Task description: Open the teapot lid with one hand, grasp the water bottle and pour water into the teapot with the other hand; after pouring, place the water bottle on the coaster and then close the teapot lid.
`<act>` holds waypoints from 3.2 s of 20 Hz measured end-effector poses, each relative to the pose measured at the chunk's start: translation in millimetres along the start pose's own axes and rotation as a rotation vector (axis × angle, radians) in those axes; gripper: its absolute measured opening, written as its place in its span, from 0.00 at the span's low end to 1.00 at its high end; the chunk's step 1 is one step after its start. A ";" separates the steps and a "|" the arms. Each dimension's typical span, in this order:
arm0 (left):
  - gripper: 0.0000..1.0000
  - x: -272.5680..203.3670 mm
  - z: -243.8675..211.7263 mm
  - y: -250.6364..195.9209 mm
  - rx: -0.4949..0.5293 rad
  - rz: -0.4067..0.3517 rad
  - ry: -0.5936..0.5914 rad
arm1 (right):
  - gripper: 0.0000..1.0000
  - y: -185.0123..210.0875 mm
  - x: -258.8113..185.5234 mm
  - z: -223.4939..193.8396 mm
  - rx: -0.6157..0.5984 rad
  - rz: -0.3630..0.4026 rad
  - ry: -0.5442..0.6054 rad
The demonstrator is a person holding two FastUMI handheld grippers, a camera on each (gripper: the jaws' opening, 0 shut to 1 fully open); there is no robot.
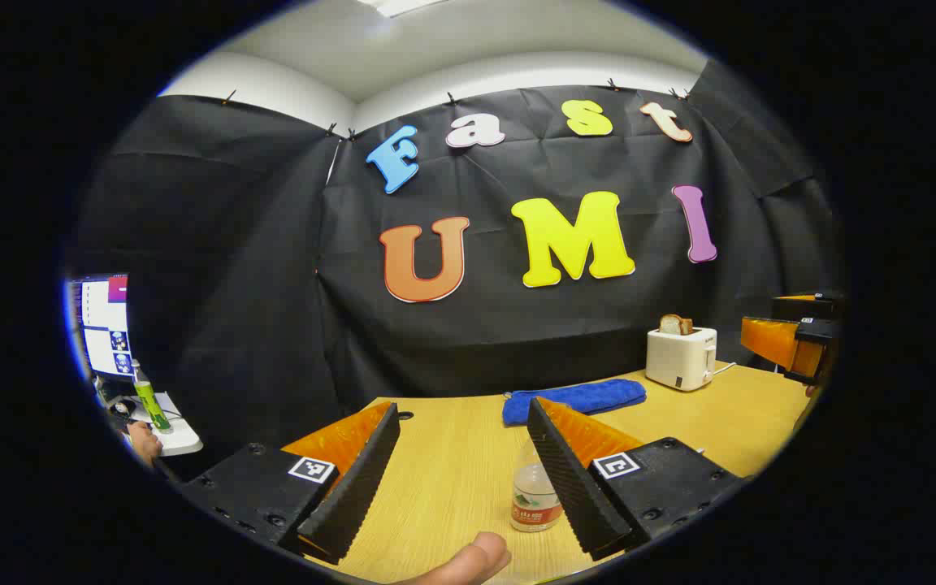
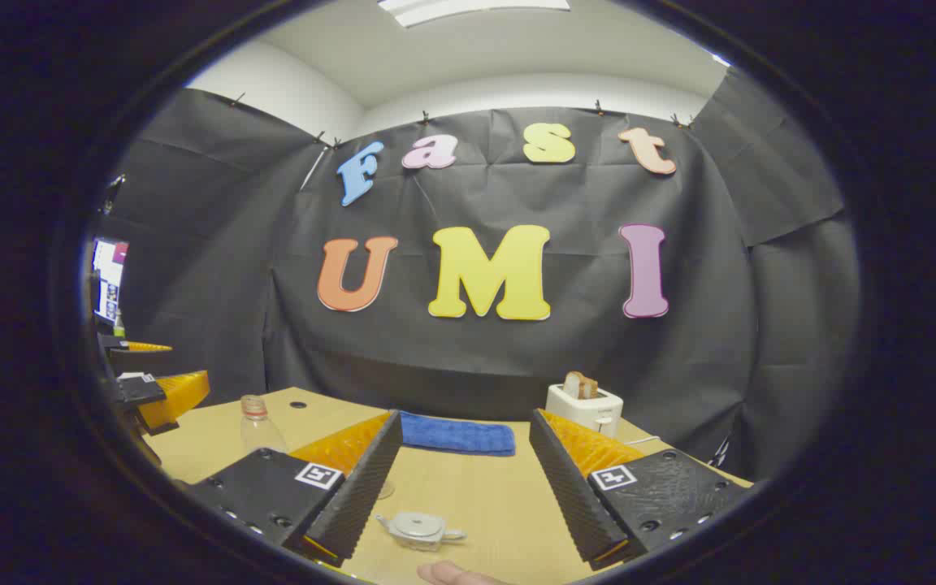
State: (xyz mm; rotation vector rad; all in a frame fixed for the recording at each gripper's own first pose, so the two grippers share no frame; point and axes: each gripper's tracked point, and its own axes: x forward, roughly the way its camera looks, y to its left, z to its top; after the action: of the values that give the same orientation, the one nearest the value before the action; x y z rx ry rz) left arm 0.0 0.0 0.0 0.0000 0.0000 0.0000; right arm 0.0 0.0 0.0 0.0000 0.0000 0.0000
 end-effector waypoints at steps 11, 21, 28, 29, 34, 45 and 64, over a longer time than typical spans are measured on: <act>0.99 -16.2 -31.9 3.0 -0.047 -0.049 0.096 | 0.93 -1.1 -36.9 -31.2 0.051 -0.067 0.078; 0.99 -12.5 -50.3 -15.0 -0.053 -0.095 0.098 | 0.95 7.1 15.2 -92.2 0.077 -0.051 0.174; 0.99 -4.5 -59.8 -18.3 -0.050 -0.095 0.077 | 0.95 25.7 51.5 -137.6 0.072 -0.016 0.236; 0.99 -4.8 -60.7 -21.6 -0.050 -0.103 0.073 | 0.95 28.5 54.8 -143.5 0.067 -0.012 0.249; 0.99 -3.9 -72.8 -34.9 -0.042 -0.141 0.086 | 0.87 37.0 64.2 -168.1 0.056 -0.004 0.278; 0.99 -0.4 -97.3 -40.2 -0.064 -0.160 0.139 | 0.04 48.2 76.2 -186.2 0.134 0.044 0.310; 1.00 30.5 -120.9 -88.1 -0.058 -0.234 0.141 | 0.00 35.5 54.5 -104.7 0.115 0.083 0.182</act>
State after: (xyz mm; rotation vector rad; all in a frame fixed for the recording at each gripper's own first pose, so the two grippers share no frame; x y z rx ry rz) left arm 30.5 -88.1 -120.9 -0.0575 0.1407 -0.2339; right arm 54.5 35.5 -104.7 0.1154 0.1825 0.0834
